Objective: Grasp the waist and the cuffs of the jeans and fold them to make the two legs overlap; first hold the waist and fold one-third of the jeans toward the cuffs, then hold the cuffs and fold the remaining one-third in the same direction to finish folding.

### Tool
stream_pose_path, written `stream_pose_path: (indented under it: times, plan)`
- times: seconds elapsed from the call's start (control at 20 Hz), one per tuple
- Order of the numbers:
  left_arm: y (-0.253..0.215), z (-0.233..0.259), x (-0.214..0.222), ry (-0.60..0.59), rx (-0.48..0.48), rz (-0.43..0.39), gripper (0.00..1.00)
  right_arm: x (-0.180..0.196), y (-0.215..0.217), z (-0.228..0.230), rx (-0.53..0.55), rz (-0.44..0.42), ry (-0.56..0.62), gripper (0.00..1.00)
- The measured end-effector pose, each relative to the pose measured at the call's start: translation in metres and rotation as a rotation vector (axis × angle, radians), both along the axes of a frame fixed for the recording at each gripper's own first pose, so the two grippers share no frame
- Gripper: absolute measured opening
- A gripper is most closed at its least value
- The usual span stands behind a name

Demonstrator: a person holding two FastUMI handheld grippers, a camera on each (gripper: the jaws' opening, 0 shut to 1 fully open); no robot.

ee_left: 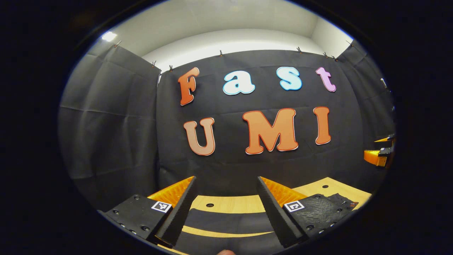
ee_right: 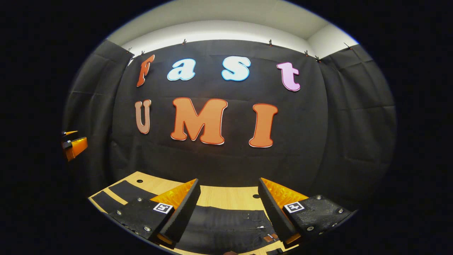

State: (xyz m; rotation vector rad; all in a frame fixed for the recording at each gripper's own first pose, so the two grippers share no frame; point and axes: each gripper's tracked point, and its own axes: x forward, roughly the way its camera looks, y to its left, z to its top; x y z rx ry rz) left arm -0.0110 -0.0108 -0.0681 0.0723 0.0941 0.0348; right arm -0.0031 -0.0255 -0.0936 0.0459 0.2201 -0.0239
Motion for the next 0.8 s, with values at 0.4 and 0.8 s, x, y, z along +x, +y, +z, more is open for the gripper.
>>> stream_pose_path:
  times: [0.4, 0.8]
  plan:
    - [0.053, -0.086, -0.009, 0.226, -0.001, 0.140, 0.99, -0.020, -0.057, -0.093, 0.052, -0.090, 0.249, 0.99]
    - [0.133, -0.190, -0.032, 0.540, -0.108, 0.344, 0.99, -0.040, -0.092, -0.201, 0.267, -0.187, 0.564, 0.98]
